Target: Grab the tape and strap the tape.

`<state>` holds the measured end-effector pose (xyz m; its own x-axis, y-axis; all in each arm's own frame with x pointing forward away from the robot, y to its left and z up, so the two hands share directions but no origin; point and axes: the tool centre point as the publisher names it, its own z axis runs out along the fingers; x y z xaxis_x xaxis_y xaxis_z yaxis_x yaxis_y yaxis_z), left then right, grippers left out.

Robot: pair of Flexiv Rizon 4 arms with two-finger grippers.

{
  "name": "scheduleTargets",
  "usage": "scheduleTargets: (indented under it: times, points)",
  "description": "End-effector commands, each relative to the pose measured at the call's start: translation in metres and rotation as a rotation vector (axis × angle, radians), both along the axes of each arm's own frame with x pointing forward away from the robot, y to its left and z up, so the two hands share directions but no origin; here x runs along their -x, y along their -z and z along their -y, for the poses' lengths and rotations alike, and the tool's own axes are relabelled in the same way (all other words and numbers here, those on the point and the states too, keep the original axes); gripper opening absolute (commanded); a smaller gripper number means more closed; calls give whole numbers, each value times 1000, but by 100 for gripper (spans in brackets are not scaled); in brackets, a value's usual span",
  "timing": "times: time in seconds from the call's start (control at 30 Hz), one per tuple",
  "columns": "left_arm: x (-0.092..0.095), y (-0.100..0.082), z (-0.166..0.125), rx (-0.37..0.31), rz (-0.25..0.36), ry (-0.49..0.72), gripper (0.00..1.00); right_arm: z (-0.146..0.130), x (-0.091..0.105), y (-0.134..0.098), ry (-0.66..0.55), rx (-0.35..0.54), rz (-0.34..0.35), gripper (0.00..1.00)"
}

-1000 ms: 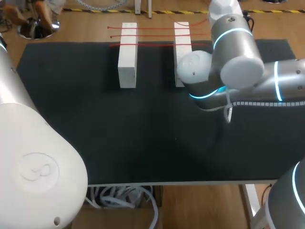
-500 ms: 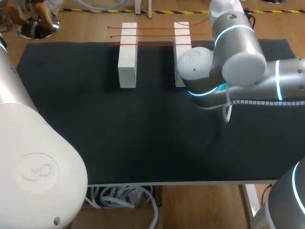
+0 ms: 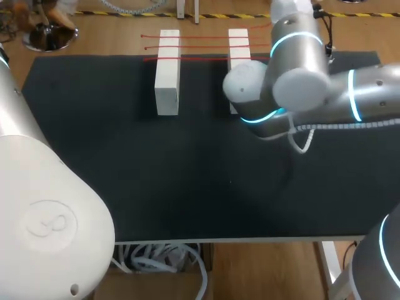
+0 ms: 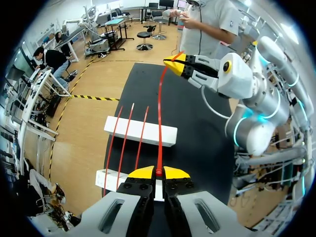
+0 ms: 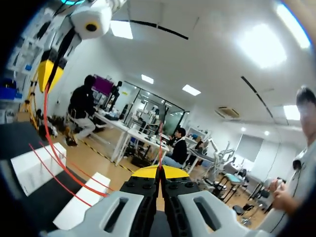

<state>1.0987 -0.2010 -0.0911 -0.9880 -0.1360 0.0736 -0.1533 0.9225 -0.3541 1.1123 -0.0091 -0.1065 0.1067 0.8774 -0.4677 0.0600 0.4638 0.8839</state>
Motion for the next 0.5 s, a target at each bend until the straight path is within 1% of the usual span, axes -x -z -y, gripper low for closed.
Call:
scheduleTargets:
  times: [0.03,0.07,0.1,0.13,0.17,0.2,0.23,0.27,0.3,0.43,0.5]
  points:
    - [-1,-1,1,-6,-4,1,0,-13,-5,-6,92,182,-26,0]
    - [-1,-1,1,-6,-4,1,0,-13,-5,-5,101,208,-20,0]
    - [-1,-1,1,-6,-4,1,0,-13,-6,-5,85,269,41,0]
    - [-1,-1,1,-6,-4,1,0,-14,-5,-5,60,314,56,0]
    - [-1,-1,1,-6,-4,1,0,-15,-3,-6,56,322,65,0]
    - [-1,-1,1,-6,-4,1,0,-16,-3,-8,39,349,115,0]
    - [-1,-1,1,-6,-4,1,0,-16,-1,-9,31,375,150,0]
    - [-1,-1,1,-6,-4,1,0,-17,-1,-11,33,381,171,0]
    - [-1,-1,1,-6,-4,1,0,-17,0,-11,27,410,209,0]
    - [-1,-1,1,-6,-4,1,0,-20,1,-13,47,426,248,0]
    - [-1,-1,1,-6,-4,1,0,-21,1,-13,67,419,243,0]
